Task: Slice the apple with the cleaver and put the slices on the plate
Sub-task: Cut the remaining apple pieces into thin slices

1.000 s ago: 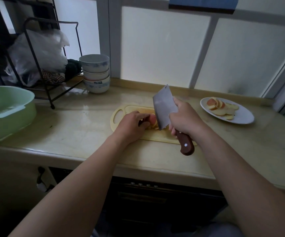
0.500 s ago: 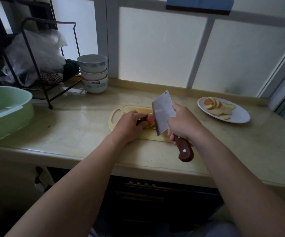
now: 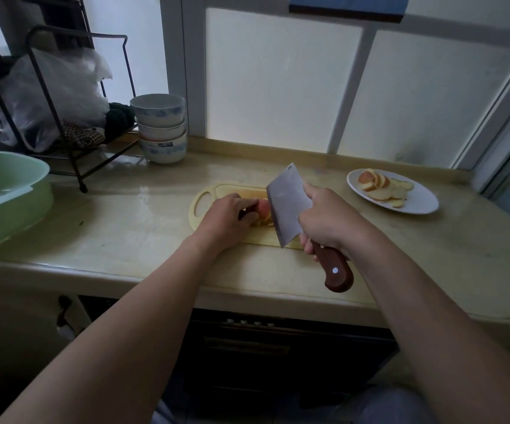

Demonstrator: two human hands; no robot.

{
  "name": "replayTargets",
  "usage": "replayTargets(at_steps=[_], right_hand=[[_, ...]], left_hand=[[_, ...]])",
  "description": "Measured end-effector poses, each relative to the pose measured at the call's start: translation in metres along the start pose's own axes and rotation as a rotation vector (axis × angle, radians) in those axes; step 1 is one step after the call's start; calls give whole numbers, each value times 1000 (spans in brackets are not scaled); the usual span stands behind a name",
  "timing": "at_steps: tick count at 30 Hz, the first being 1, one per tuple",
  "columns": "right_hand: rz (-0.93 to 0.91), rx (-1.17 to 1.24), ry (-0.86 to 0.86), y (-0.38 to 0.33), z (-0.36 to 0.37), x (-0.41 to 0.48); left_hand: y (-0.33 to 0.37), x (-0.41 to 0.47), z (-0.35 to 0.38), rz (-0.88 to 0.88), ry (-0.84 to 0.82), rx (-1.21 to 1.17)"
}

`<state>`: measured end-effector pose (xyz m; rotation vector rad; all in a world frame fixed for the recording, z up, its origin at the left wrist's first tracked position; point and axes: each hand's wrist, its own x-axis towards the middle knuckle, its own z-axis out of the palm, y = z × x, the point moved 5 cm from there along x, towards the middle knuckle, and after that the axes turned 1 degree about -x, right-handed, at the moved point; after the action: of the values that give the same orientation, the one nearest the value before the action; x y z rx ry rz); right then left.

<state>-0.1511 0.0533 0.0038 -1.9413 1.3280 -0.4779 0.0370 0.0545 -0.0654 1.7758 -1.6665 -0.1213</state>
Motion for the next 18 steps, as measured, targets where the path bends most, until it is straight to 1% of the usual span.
replayTargets(at_steps=[8,18], right_hand=[[-13,-47,-36,-6,20,10],[10,-212,-94,-16,33,30]], left_hand=[[-1,1,0,2,3,-24],[-6,4,3,-17,26,-34]])
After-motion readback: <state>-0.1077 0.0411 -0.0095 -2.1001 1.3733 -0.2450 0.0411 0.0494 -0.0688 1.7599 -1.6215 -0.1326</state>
